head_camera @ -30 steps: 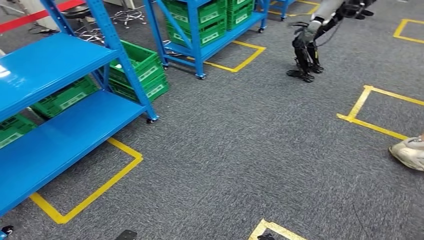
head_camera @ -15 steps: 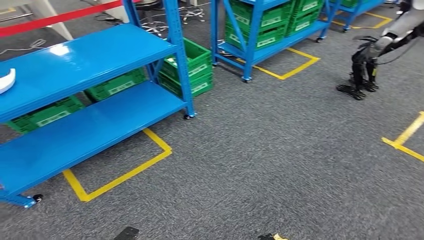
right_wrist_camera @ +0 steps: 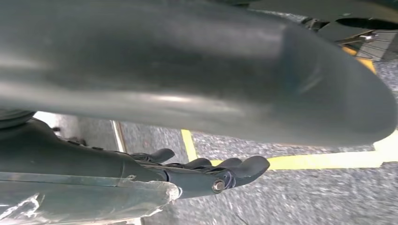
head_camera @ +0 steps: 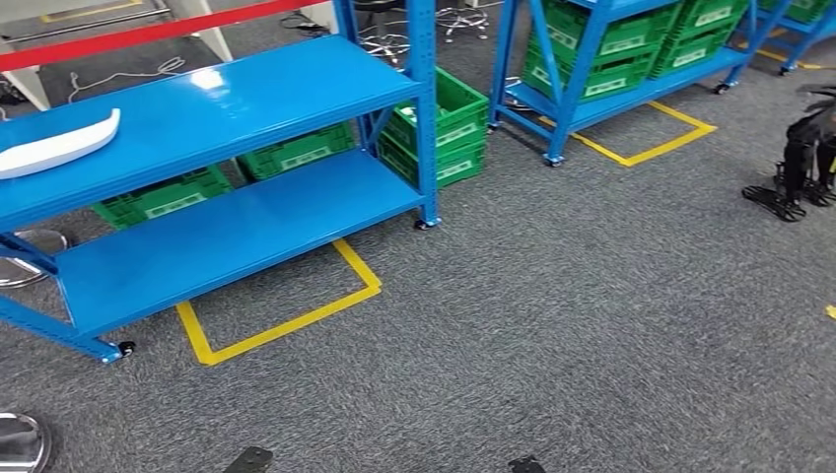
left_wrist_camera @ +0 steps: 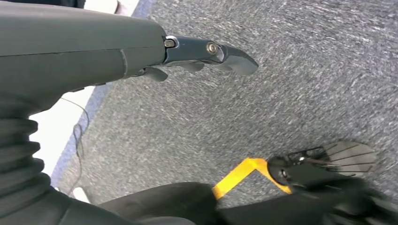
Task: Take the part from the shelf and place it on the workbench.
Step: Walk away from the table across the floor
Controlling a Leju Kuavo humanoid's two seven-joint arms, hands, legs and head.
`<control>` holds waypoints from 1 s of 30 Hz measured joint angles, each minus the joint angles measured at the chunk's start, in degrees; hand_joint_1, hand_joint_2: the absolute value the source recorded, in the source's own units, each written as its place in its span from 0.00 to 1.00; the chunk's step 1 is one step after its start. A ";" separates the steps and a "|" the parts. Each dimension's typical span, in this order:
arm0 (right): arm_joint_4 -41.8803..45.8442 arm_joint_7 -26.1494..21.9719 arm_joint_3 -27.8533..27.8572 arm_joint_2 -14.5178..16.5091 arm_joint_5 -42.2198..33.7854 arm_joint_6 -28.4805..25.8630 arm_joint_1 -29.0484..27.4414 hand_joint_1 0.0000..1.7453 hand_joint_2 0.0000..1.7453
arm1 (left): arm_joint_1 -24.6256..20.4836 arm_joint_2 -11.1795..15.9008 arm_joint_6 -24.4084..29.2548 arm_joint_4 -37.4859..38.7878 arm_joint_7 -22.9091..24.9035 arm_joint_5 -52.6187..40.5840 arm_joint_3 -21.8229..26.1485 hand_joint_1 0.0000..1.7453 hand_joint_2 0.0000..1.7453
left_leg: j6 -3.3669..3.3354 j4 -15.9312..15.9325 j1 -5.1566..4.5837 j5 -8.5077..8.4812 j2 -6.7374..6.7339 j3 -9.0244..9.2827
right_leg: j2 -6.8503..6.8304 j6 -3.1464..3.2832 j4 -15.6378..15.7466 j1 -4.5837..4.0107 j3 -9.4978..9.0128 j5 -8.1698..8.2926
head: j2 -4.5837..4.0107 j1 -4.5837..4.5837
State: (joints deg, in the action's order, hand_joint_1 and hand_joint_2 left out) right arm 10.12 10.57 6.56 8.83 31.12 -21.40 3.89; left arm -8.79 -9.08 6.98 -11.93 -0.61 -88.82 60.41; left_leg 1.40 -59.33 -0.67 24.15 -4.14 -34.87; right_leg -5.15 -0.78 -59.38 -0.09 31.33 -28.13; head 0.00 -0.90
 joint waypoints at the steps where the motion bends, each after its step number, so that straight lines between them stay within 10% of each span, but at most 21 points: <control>1: 0.00 -0.02 0.00 0.00 0.00 0.00 -0.01 0.00 0.00 | -0.14 0.01 0.01 0.00 0.00 0.00 0.00 0.00 1.00 | -0.29 1.33 -0.20 0.00 -0.70 0.60 | -0.67 -0.26 0.02 -0.21 -0.10 -0.16 | 0.00 0.01; 4: 0.01 -0.05 0.00 0.01 0.01 0.00 0.15 0.00 0.00 | 0.07 0.08 0.01 0.00 0.03 0.02 0.01 0.00 1.00 | -0.97 2.20 0.00 0.02 1.19 0.74 | -1.70 -1.10 -0.07 -0.34 -0.48 -0.79 | 0.00 0.15; 8: 0.01 -0.04 0.00 0.00 0.00 0.00 0.00 0.00 0.00 | -0.06 0.01 -0.03 0.00 0.07 0.04 0.03 0.00 1.00 | -1.82 2.53 0.49 -0.31 4.27 0.83 | 4.02 -2.04 -10.70 0.08 4.35 -6.17 | 0.00 0.77; 10: 0.00 0.03 0.00 0.00 -0.02 0.00 -0.12 0.00 0.00 | 0.01 -0.02 -0.12 0.00 0.07 0.04 0.03 0.00 1.00 | -1.88 2.51 0.51 -0.34 5.97 0.85 | 4.81 -2.16 -15.25 0.12 7.05 -6.99 | 0.00 0.91; 14: -0.01 0.08 0.00 0.01 -0.01 0.01 -0.12 0.00 0.00 | 0.10 -0.01 -0.22 0.00 0.07 0.04 0.03 0.00 1.00 | -1.23 2.19 0.64 -0.45 9.27 0.79 | 8.08 -2.19 -4.63 0.78 3.01 -0.22 | 0.00 1.00; 16: -0.03 0.09 0.00 0.01 0.02 0.02 -0.06 0.00 0.00 | 0.00 0.03 -0.23 0.00 0.07 0.04 0.03 0.00 1.00 | -0.49 2.03 0.65 -0.63 10.57 0.37 | 10.40 -1.83 -0.85 1.13 1.33 0.79 | 0.00 1.05; 18: -0.03 0.12 0.00 0.02 0.03 0.02 0.02 0.00 0.00 | 0.14 0.12 -0.23 0.00 0.07 0.06 0.03 0.00 1.00 | 0.26 2.25 0.85 -1.06 11.76 0.00 | 9.74 -0.97 -0.53 1.01 1.14 0.86 | 0.00 1.05; 21: -0.02 0.14 0.01 0.06 0.10 0.02 0.01 0.00 0.00 | 0.41 0.25 -0.22 0.00 0.06 0.09 0.03 0.00 1.00 | 1.08 -0.45 0.73 0.77 8.65 -1.56 | 7.54 0.13 -0.17 0.98 1.05 1.25 | 0.00 0.54; 25: -0.04 0.38 0.02 0.01 -0.06 -0.12 -0.19 0.00 0.00 | 0.16 0.26 -0.23 0.00 0.00 0.16 0.03 0.00 1.00 | 1.62 -12.31 0.79 6.17 4.98 -7.14 | 4.70 0.73 -0.11 0.58 1.14 1.16 | 0.00 0.02; 30: -0.02 0.48 0.02 0.00 -0.18 -0.17 0.05 0.00 0.00 | 0.35 0.38 -0.26 0.00 -0.02 0.26 0.05 0.00 1.00 | 0.62 -1.12 0.58 0.57 4.27 -0.27 | 3.51 0.30 -0.26 0.25 1.13 0.97 | 0.00 -0.02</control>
State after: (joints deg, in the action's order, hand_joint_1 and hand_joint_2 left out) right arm 10.10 11.05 6.58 8.83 30.94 -21.57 3.94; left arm -8.44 -8.70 6.73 -11.93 -0.63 -88.56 60.46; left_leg 2.02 -60.45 -0.09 24.72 0.12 -35.14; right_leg -1.65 -0.48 -59.65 0.16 32.46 -27.16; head 0.00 -0.91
